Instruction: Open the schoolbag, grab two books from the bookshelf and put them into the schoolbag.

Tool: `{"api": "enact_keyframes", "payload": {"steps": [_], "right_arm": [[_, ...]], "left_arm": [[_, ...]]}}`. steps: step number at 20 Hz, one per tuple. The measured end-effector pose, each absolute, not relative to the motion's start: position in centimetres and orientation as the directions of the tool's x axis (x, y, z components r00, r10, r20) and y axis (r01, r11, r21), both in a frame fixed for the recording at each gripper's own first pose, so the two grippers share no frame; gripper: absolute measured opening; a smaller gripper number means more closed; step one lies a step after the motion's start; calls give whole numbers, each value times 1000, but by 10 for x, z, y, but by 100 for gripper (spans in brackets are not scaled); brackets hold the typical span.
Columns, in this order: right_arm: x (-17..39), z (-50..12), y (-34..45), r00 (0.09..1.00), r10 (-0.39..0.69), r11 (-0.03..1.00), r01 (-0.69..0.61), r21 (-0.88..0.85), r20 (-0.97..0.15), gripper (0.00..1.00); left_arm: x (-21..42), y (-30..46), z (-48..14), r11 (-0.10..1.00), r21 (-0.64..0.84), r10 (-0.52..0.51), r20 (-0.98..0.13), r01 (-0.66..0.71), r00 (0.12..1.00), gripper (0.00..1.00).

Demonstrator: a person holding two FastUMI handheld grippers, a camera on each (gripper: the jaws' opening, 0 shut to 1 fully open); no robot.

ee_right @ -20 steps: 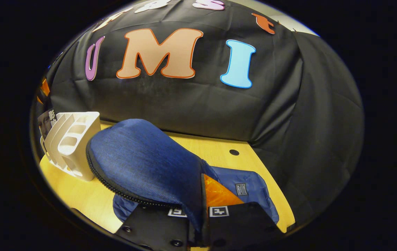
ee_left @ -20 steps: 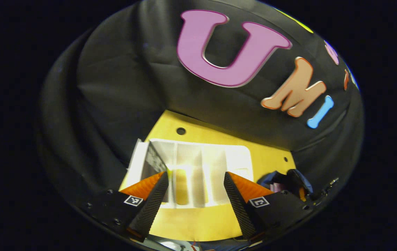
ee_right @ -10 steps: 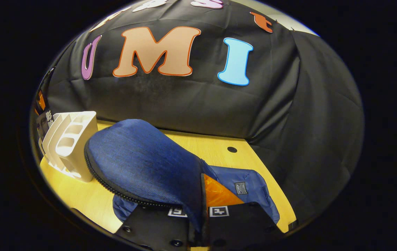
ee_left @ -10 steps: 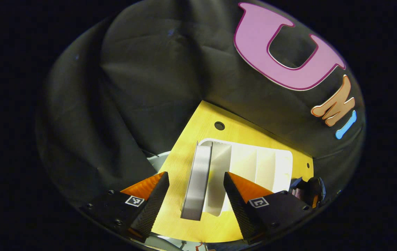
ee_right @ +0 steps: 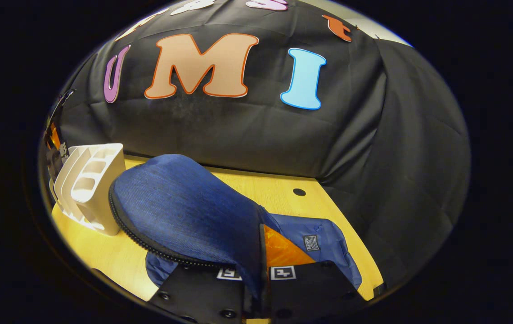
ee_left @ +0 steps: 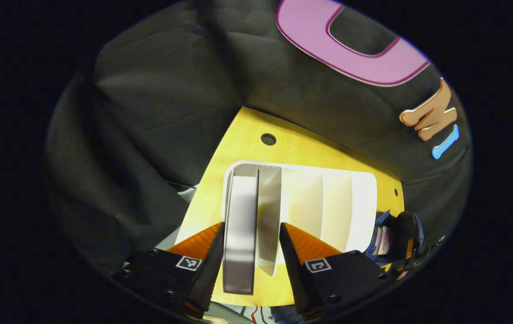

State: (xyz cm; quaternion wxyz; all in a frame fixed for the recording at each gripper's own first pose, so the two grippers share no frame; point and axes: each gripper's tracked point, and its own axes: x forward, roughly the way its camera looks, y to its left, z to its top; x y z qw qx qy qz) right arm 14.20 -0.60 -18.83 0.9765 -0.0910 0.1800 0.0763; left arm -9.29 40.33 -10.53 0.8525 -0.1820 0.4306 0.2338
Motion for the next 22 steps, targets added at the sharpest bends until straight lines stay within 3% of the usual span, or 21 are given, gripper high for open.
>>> {"api": "enact_keyframes", "payload": {"steps": [6, 10, 11, 15, 16, 22], "right_arm": [[142, -190, -6, 921, 123, 969, -192, -156, -370, 9], [142, -192, -5, 919, 125, 968, -196, -157, -374, 9], [142, -192, -6, 919, 126, 968, -197, -158, -374, 9], [143, -192, -5, 916, 129, 966, -203, -161, -379, 9], [144, -192, -5, 916, 130, 966, -203, -161, -380, 9], [144, -194, -4, 915, 130, 964, -207, -167, -382, 9]], "left_arm": [[-84, 401, -138, 848, -26, 234, -877, -529, 419, 66], [-85, 403, -153, 837, -22, 219, -902, -546, 371, 45], [-85, 404, -156, 834, -20, 219, -905, -551, 364, 49], [-89, 410, -172, 820, 5, 228, -920, -573, 318, 48], [-92, 409, -169, 816, 13, 227, -926, -578, 301, 39], [-94, 396, -172, 794, -5, 196, -945, -607, 263, 39]]}}
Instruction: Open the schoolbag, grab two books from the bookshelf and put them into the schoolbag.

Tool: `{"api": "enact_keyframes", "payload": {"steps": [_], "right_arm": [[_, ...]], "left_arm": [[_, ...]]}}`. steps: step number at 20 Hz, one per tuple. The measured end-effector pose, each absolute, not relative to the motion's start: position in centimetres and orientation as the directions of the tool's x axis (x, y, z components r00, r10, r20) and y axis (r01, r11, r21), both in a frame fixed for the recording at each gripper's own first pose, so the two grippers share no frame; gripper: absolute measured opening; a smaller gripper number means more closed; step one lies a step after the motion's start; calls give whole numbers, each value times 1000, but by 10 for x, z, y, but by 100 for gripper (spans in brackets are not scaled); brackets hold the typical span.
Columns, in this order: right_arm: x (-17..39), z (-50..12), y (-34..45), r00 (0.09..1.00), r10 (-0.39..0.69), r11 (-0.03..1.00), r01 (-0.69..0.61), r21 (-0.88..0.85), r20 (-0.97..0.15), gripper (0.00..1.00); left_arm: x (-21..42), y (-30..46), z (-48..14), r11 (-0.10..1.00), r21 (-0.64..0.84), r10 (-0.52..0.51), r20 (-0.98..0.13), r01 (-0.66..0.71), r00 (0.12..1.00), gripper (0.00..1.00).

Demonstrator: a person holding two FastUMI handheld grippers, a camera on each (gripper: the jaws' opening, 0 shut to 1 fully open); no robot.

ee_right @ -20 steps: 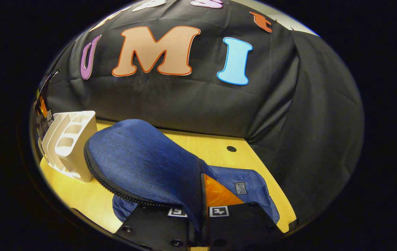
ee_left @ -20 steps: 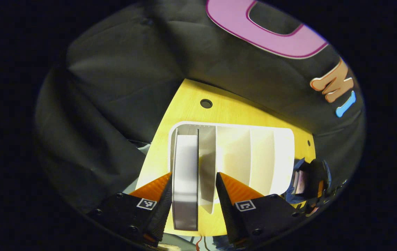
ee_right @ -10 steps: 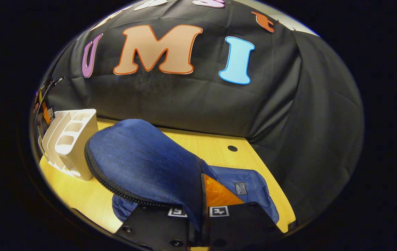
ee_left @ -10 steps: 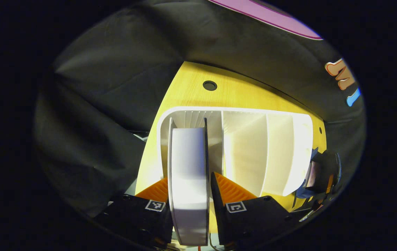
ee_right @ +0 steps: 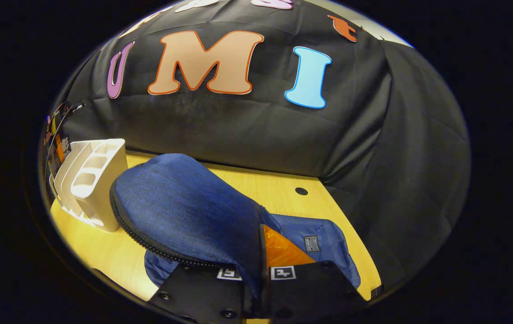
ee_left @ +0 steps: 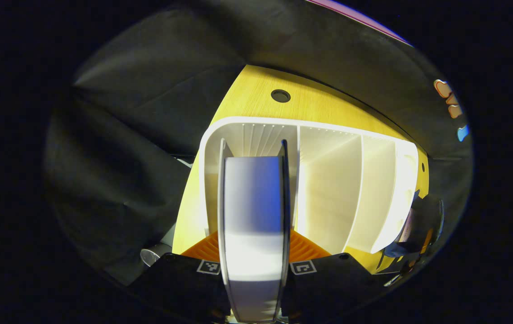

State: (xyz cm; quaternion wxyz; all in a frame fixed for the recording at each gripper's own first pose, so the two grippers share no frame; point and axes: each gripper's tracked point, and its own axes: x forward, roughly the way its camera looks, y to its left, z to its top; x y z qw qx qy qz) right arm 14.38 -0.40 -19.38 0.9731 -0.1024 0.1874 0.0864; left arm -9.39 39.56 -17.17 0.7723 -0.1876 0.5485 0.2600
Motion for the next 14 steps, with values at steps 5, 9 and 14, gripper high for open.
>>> {"api": "enact_keyframes", "payload": {"steps": [5, 9, 14], "right_arm": [[142, -193, -7, 914, 135, 963, -212, -167, -382, 9], [143, -194, -6, 914, 142, 960, -220, -171, -379, 9], [142, -194, -7, 912, 157, 958, -234, -165, -379, 9]], "left_arm": [[-108, 387, -141, 793, 32, 231, -940, -608, 253, 39], [-127, 374, -105, 801, 90, 289, -924, -592, 249, 39], [-142, 348, -55, 791, 92, 334, -893, -604, 301, 39]]}}
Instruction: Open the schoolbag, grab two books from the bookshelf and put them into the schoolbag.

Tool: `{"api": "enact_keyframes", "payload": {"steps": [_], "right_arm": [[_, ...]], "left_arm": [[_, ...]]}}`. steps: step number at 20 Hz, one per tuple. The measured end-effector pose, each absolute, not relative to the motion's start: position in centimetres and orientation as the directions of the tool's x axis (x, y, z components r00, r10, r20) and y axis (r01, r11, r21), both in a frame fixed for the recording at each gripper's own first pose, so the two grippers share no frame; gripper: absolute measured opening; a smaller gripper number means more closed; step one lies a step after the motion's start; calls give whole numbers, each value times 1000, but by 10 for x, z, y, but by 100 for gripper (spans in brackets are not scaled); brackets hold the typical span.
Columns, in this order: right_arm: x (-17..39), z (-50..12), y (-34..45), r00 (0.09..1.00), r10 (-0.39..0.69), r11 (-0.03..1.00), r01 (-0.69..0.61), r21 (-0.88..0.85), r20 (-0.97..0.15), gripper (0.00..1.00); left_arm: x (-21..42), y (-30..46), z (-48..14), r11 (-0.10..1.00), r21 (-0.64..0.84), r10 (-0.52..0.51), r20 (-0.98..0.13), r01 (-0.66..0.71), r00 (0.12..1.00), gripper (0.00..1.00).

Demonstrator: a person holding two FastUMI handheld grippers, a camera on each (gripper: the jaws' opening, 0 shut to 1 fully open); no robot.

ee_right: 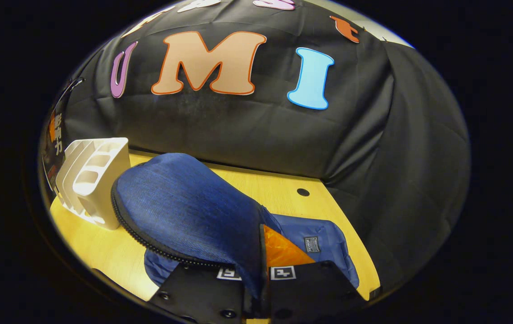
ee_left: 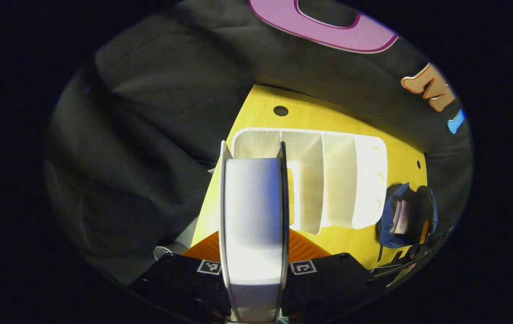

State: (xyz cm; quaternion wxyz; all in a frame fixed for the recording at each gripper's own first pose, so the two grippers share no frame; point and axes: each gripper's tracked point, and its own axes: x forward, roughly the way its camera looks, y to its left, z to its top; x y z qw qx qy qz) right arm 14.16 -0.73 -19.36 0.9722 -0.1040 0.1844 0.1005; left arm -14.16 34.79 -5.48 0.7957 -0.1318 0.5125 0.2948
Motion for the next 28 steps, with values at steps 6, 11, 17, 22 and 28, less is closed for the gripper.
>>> {"api": "enact_keyframes", "payload": {"steps": [6, 11, 17, 22, 28], "right_arm": [[142, -192, -11, 909, 176, 960, -243, -136, -377, 9], [143, -193, -15, 906, 195, 959, -256, -119, -376, 9], [143, -192, -18, 903, 214, 956, -272, -110, -372, 9], [144, -193, -17, 900, 225, 957, -276, -89, -374, 9], [143, -191, -19, 897, 235, 963, -267, -34, -375, 9]], "left_arm": [[-134, 295, -3, 824, 56, 349, -833, -563, 428, 39], [-110, 226, 3, 873, -76, 225, -814, -482, 536, 38], [-74, 155, -22, 872, -250, 60, -797, -420, 601, 39], [-24, 87, -41, 873, -375, -76, -736, -312, 672, 38], [34, 4, -91, 819, -534, -253, -666, -211, 701, 38]]}}
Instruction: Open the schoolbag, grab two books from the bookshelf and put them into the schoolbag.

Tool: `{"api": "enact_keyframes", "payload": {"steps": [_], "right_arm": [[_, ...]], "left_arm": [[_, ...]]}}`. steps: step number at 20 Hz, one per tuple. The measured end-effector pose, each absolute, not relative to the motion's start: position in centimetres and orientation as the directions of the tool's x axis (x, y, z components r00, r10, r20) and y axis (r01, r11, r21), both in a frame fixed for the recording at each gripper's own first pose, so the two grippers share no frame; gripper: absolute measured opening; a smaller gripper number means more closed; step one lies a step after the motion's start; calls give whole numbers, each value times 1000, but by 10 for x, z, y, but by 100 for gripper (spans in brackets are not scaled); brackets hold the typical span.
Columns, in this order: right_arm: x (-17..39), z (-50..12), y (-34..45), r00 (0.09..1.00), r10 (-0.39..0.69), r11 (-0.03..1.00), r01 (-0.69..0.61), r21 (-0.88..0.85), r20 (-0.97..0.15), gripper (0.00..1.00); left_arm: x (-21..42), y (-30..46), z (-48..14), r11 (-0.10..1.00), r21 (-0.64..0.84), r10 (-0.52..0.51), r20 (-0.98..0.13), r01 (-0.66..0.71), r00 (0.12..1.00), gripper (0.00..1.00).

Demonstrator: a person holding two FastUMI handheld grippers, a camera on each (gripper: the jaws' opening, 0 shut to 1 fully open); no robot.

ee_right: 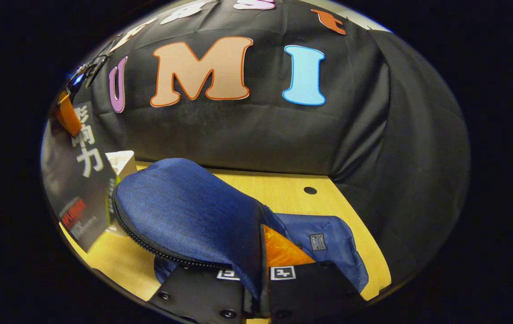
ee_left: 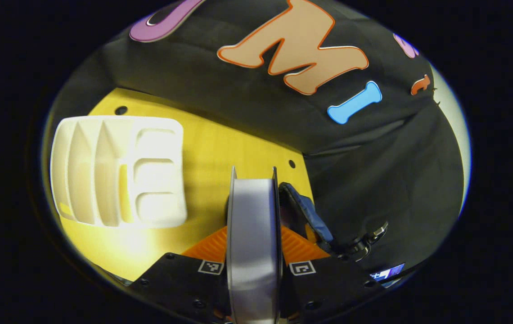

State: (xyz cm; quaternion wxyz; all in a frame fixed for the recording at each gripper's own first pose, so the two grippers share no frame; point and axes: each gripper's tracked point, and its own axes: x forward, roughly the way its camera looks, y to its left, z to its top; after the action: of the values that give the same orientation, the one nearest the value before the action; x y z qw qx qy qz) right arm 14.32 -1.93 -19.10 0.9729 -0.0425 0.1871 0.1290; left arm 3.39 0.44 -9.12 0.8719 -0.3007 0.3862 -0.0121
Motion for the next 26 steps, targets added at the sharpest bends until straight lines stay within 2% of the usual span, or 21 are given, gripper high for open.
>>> {"api": "enact_keyframes", "payload": {"steps": [9, 12, 19, 26], "right_arm": [[144, -193, -21, 897, 225, 970, -245, -3, -381, 9], [146, -191, -22, 898, 225, 971, -240, 7, -377, 9], [145, -190, -20, 912, 217, 975, -222, 24, -347, 9], [142, -187, -18, 917, 225, 974, -208, 88, -328, 9]], "left_arm": [[120, -63, -205, 670, -719, -398, -560, -186, 727, 38], [147, -77, -232, 642, -747, -397, -514, -170, 761, 39], [170, -134, -279, 513, -839, -469, -449, -179, 760, 40], [179, -174, -310, 445, -875, -495, -418, -191, 761, 39]]}}
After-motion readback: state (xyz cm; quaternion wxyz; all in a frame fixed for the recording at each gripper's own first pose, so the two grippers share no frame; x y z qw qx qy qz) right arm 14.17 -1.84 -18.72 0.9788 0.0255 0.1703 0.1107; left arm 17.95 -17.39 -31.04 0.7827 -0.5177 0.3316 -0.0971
